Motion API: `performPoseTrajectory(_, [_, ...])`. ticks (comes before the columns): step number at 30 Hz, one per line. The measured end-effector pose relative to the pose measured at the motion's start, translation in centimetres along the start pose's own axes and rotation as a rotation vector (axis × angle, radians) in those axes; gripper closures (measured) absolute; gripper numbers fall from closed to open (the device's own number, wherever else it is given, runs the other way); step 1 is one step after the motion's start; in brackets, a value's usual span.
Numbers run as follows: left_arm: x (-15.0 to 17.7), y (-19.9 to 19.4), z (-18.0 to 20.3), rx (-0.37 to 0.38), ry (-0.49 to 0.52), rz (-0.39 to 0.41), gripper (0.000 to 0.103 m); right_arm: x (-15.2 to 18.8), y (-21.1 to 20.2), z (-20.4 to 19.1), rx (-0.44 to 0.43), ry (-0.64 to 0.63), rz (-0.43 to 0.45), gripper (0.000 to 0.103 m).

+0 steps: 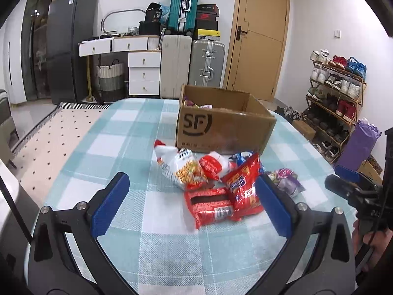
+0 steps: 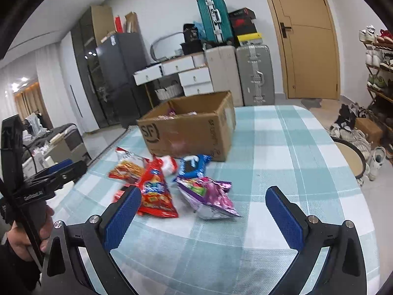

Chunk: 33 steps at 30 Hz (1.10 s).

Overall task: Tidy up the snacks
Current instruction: 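Move both grippers back toward the remaining snacks on the table, then grasp the purple candy bag with the right gripper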

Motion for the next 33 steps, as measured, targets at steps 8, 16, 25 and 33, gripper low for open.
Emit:
performPoseTrajectory(8, [1.8,3.2,-0.7,0.001,-0.018,-0.046,0.001,0.4,3.5,1.2,0.011,0.035,-0.095,0.000])
performPoseTrajectory(16, [2.4,4.9,-0.8,0.018,-0.013,-0.067,0.001,0.2,5.5,0.6,0.021,0.014,-0.126,0.000])
performPoseTrajectory(25, [3.0,6.5,-1.3,0.036,-0.038,-0.092,0.001,0.4,9.3,0.3,0.024,-0.001,-0.212,0.004])
performPoseTrajectory(33, [3.0,6.3,-1.2,0.034,-0.037,-0.087,0.001,1.3,11.3,0.1,-0.010,0.022,-0.306,0.051])
Point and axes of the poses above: each gripper's, at about its wrist camera, not at the fingertips, and y roughly the way its jaws point, z to its right, x to its underside, the point moved 5 cm from there along y, roughly the way its jaws point, and after that the axes turned 11 degrees about y, right-handed, at the moved point
